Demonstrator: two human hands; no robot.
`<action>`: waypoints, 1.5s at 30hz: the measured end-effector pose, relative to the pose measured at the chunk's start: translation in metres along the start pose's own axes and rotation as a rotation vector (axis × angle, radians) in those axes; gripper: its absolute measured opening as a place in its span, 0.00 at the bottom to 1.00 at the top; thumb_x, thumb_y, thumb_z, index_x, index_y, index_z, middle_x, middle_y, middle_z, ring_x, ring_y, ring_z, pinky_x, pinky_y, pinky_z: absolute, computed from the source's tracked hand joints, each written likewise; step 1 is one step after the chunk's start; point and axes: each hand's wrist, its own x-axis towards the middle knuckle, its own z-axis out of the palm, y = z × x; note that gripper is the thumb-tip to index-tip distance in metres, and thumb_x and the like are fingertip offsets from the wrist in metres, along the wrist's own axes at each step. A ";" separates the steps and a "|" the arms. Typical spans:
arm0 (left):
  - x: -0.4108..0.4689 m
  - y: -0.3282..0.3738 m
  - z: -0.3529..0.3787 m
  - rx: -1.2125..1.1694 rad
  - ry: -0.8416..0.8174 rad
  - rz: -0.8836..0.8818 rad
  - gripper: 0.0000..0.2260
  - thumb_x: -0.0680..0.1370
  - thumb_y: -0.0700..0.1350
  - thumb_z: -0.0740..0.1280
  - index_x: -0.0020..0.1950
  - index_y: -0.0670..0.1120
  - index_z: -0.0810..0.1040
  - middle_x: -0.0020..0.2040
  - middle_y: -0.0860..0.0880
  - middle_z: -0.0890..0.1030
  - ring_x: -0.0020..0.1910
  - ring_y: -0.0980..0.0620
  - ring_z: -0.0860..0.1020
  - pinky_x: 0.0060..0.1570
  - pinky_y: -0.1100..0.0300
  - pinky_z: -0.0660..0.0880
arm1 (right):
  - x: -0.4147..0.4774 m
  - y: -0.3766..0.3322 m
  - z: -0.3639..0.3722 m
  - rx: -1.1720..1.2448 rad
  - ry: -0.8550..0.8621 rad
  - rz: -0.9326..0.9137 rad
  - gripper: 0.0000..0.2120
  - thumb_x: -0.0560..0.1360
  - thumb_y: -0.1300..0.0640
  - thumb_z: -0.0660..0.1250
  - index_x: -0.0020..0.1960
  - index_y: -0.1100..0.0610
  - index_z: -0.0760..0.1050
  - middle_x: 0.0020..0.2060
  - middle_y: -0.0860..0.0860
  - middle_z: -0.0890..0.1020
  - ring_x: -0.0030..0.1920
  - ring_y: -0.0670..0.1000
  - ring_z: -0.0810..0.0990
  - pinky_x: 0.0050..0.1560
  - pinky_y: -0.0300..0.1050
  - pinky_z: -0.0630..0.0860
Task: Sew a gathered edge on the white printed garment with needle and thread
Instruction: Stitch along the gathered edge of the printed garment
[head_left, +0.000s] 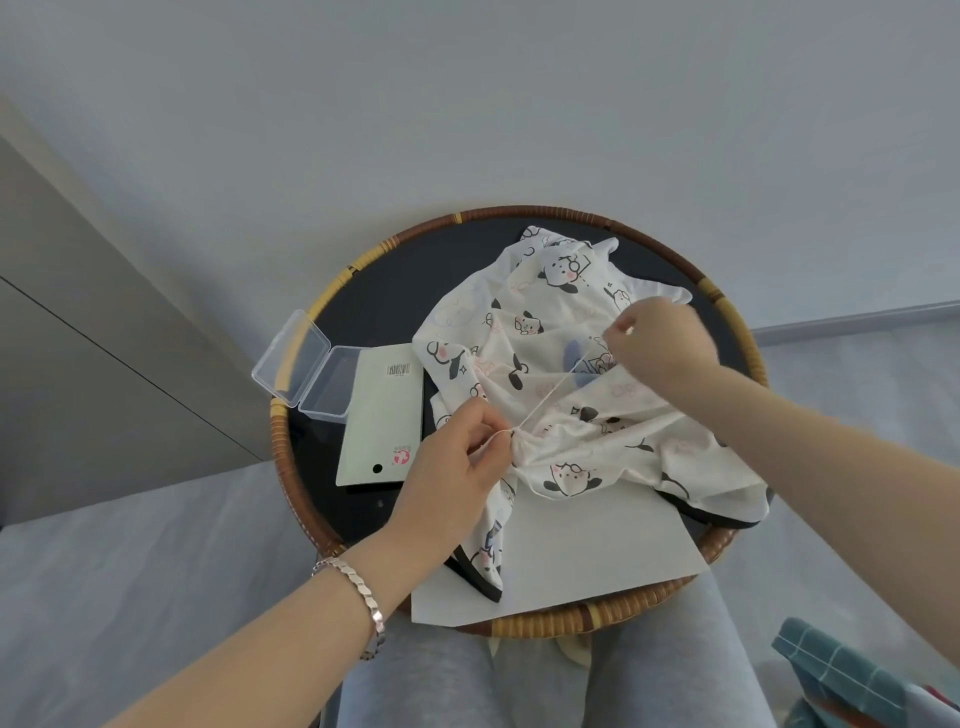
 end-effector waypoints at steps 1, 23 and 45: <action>0.000 0.000 0.000 -0.007 0.005 -0.001 0.03 0.78 0.41 0.62 0.44 0.44 0.72 0.36 0.42 0.78 0.34 0.56 0.73 0.36 0.73 0.69 | 0.004 0.003 -0.004 -0.022 0.063 0.013 0.12 0.75 0.60 0.58 0.48 0.63 0.79 0.32 0.56 0.79 0.29 0.55 0.74 0.27 0.38 0.64; -0.005 -0.001 -0.002 -0.051 -0.019 -0.018 0.04 0.78 0.40 0.62 0.44 0.48 0.72 0.33 0.48 0.77 0.32 0.63 0.73 0.35 0.73 0.69 | -0.007 0.003 0.000 0.037 -0.097 -0.054 0.10 0.75 0.56 0.62 0.49 0.59 0.80 0.38 0.53 0.81 0.32 0.50 0.74 0.32 0.39 0.69; -0.006 -0.004 -0.003 -0.102 -0.034 -0.033 0.04 0.78 0.40 0.62 0.44 0.46 0.73 0.33 0.51 0.79 0.34 0.57 0.75 0.37 0.67 0.71 | -0.032 -0.013 -0.004 0.670 -0.489 0.066 0.05 0.70 0.60 0.71 0.39 0.62 0.81 0.22 0.45 0.66 0.26 0.48 0.60 0.29 0.38 0.60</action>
